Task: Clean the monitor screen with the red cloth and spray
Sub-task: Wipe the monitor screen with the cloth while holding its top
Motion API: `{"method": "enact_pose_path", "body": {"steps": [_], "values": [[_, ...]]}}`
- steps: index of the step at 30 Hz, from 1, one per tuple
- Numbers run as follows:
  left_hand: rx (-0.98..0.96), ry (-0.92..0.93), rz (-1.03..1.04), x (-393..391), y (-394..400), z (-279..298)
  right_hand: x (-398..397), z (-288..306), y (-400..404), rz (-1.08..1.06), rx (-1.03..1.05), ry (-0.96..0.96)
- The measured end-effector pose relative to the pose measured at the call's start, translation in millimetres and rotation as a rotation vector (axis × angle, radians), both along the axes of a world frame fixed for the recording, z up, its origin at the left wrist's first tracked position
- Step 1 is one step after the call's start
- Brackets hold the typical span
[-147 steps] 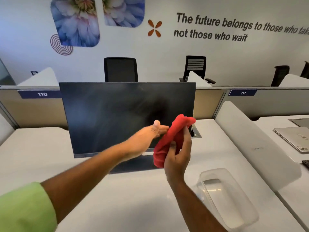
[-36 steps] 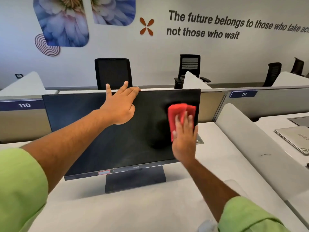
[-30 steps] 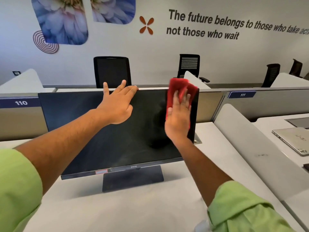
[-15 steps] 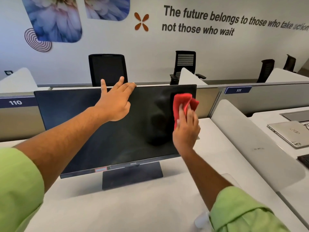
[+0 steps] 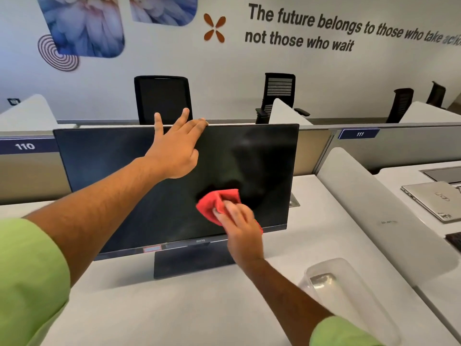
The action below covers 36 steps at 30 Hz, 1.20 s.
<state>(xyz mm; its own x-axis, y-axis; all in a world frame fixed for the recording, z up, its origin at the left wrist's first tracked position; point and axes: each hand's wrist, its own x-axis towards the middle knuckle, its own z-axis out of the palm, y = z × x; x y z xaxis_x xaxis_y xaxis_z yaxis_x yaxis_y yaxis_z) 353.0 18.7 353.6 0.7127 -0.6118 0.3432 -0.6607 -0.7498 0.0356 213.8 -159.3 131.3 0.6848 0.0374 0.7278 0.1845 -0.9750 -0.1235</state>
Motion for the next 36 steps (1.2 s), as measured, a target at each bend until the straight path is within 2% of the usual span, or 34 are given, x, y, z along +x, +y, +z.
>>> {"method": "enact_pose_path", "body": {"steps": [2, 5, 9, 11, 13, 16, 19, 21, 23, 27, 29, 32, 34, 36], "values": [[-0.005, -0.001, 0.002, -0.4, -0.3, 0.1, -4.2, 5.9, -24.2, -0.174, 0.153, -0.006], [-0.016, 0.007, 0.003, 0.0, -0.6, 0.3, 7.3, 48.0, -57.6, -0.425, 0.406, -0.003], [-0.02, 0.012, 0.004, 0.6, -1.3, 0.3, 39.7, 122.5, -77.5, -0.46, 0.562, -0.075], [-0.021, 0.004, 0.003, 0.8, -0.7, -0.9, 52.9, 147.3, -69.8, -0.388, 0.509, -0.116], [-0.023, -0.001, 0.002, 1.5, 0.0, -2.0, 56.9, 148.9, -46.2, -0.255, 0.329, -0.139], [-0.025, 0.002, -0.002, 1.8, -1.0, -2.3, 43.9, 98.8, -4.4, -0.051, 0.083, -0.095], [-0.019, 0.005, -0.001, 1.3, -0.6, -1.4, 13.6, 32.4, 7.4, 0.015, 0.008, 0.014], [-0.017, 0.009, -0.005, 0.7, 0.0, -0.4, -1.6, 9.1, -8.2, -0.025, 0.01, 0.06], [-0.011, 0.016, -0.008, -0.5, 0.9, 0.0, -6.6, 11.0, -34.0, -0.164, 0.05, 0.064], [-0.009, 0.015, -0.007, 0.0, 0.4, 1.3, 17.3, 70.3, -88.7, -0.452, 0.28, -0.005], [-0.009, 0.017, -0.004, 1.2, -0.1, 1.8, 38.4, 111.2, -104.8, -0.437, 0.3, -0.052], [-0.018, 0.004, -0.004, 2.2, -0.2, 0.0, 61.4, 152.8, -113.2, -0.392, 0.209, -0.1], [-0.023, 0.0, -0.006, 2.2, -0.5, -1.2, 65.5, 152.5, -111.7, -0.393, 0.235, -0.135], [-0.024, 0.0, -0.011, 2.4, -1.5, -1.5, 58.1, 127.2, -101.9, -0.436, 0.369, -0.178]]}}
